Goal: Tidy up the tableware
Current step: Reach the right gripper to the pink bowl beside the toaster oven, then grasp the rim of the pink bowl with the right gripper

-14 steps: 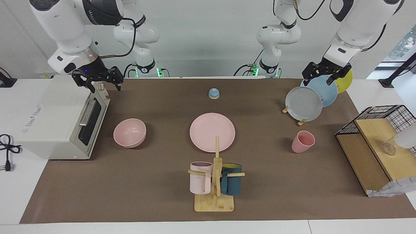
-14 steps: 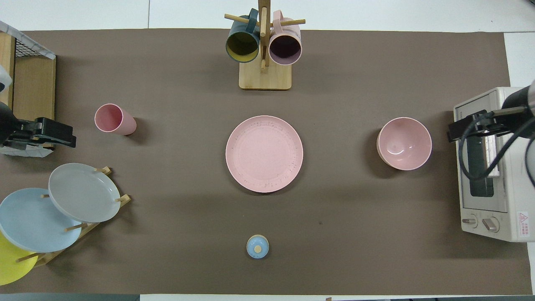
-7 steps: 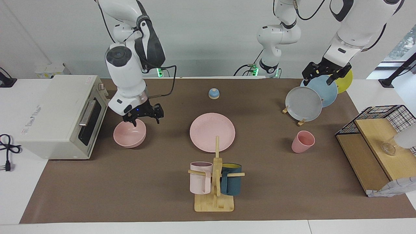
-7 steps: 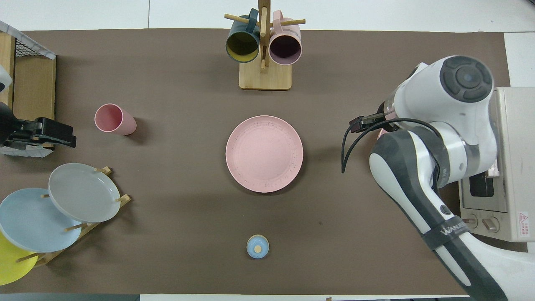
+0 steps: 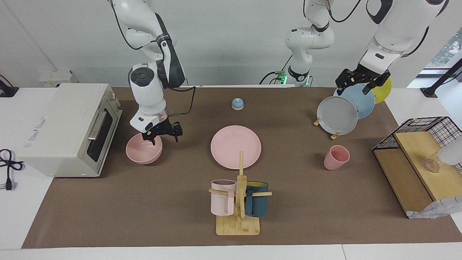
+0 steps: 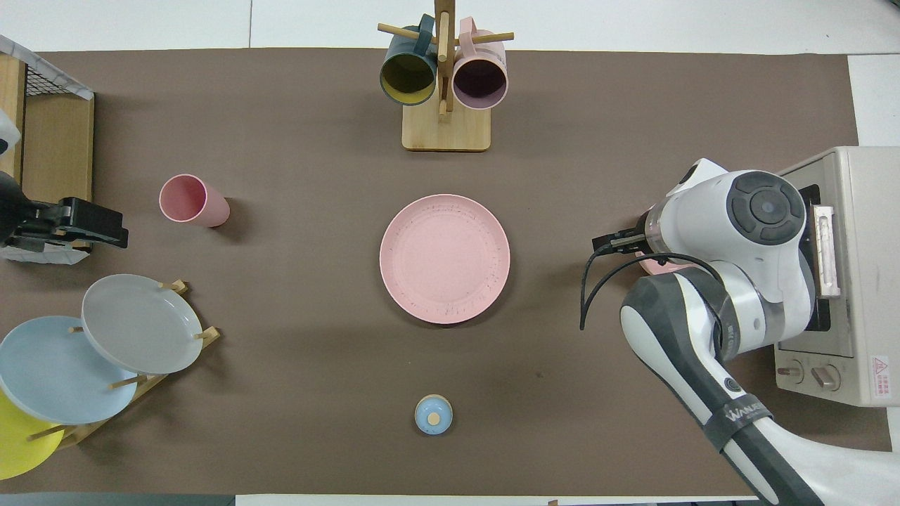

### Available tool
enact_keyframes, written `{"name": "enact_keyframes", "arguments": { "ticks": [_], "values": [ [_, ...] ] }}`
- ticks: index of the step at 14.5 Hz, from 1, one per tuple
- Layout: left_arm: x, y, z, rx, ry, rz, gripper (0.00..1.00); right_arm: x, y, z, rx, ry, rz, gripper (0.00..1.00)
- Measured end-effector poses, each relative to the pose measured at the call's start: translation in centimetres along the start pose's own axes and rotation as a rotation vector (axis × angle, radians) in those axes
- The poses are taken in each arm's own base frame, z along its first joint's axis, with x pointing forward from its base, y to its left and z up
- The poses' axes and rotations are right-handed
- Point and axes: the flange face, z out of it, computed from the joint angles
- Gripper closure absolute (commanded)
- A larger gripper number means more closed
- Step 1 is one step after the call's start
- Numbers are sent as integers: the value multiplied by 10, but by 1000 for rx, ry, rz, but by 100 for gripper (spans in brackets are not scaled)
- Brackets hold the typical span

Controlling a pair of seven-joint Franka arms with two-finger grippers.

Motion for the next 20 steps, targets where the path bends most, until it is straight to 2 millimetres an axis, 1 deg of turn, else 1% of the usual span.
{"name": "enact_keyframes", "arguments": {
  "ticks": [1,3,4,6,7,9,13,15,17,18,19,20],
  "values": [
    [0,0,0,0,0,0,0,-1,5,3,0,0,-16,6],
    [0,0,0,0,0,0,0,-3,19,14,2,5,-36,27],
    [0,0,0,0,0,0,0,-4,24,20,4,1,-40,34],
    [0,0,0,0,0,0,0,-4,24,27,8,-5,-44,46],
    [0,0,0,0,0,0,0,-4,23,28,8,-6,-46,50],
    [0,0,0,0,0,0,0,-4,21,28,9,-2,-49,52],
    [0,0,0,0,0,0,0,-4,21,29,9,9,-50,54],
    [0,0,0,0,0,-1,0,-5,20,31,9,9,-52,59],
    [0,0,0,0,-1,-2,0,-6,20,32,10,8,-54,69],
    [0,0,0,0,-1,-2,0,-6,20,33,10,8,-55,71],
    [0,0,0,0,-1,-2,0,-7,20,33,10,7,-55,77],
    [0,0,0,0,-1,-2,0,-7,20,34,10,6,-56,89]
  ]
}}
